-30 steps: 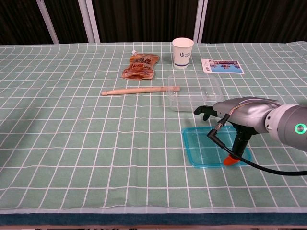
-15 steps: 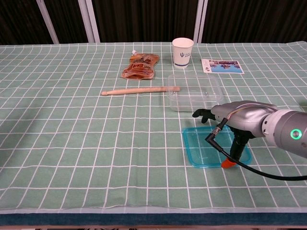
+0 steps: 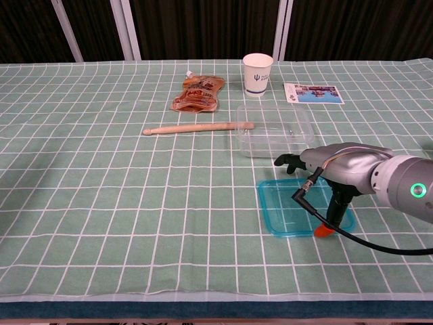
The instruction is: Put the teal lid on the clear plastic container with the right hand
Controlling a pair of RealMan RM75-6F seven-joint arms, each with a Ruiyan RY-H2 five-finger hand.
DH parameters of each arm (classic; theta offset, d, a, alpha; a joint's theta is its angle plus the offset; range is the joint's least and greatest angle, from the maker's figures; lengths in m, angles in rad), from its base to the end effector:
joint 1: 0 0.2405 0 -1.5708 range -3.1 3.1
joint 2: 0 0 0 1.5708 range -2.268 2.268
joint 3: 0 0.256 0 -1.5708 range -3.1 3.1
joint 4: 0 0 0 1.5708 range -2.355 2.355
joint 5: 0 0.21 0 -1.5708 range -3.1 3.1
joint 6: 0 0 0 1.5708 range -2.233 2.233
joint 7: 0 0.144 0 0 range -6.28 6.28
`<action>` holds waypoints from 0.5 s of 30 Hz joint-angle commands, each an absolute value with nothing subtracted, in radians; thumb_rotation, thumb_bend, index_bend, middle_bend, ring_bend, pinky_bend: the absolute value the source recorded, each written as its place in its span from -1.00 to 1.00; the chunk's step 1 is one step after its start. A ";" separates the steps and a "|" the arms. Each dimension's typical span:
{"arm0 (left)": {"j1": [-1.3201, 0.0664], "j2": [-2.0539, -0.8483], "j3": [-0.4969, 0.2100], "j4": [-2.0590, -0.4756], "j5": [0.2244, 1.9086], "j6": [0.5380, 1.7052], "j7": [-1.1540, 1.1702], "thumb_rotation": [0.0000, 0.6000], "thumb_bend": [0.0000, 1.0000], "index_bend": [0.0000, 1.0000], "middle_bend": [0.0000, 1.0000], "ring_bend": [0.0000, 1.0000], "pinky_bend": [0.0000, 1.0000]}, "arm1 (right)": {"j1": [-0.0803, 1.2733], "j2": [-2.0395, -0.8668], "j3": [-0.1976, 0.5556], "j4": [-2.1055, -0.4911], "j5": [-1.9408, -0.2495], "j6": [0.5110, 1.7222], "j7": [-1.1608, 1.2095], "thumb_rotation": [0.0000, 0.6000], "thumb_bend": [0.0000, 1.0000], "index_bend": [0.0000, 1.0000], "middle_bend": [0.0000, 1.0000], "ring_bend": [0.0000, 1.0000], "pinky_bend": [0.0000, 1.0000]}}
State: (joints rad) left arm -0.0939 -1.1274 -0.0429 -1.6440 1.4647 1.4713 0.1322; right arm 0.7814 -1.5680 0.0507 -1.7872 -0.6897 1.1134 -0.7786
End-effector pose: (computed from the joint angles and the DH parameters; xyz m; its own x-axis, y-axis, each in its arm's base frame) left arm -0.3082 0.1817 0.1524 0.4754 0.0247 0.8794 0.8795 0.0120 -0.4758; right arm -0.1416 -0.2767 -0.0427 0.5437 -0.4566 0.7043 -0.8393 -0.3043 0.4506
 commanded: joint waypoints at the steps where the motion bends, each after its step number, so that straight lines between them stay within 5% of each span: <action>1: -0.094 -1.127 -0.043 -1.644 1.465 1.471 0.132 1.00 0.31 -0.78 -1.00 -1.00 -1.00 | 0.782 -1.567 0.051 -1.788 -0.689 1.113 -0.778 1.00 -0.75 -1.00 -0.66 -1.00 -1.00; 15: -0.094 -1.128 -0.044 -1.643 1.464 1.471 0.132 1.00 0.31 -0.78 -1.00 -1.00 -1.00 | 0.780 -1.584 0.043 -1.785 -0.694 1.120 -0.775 1.00 -0.75 -1.00 -0.65 -1.00 -1.00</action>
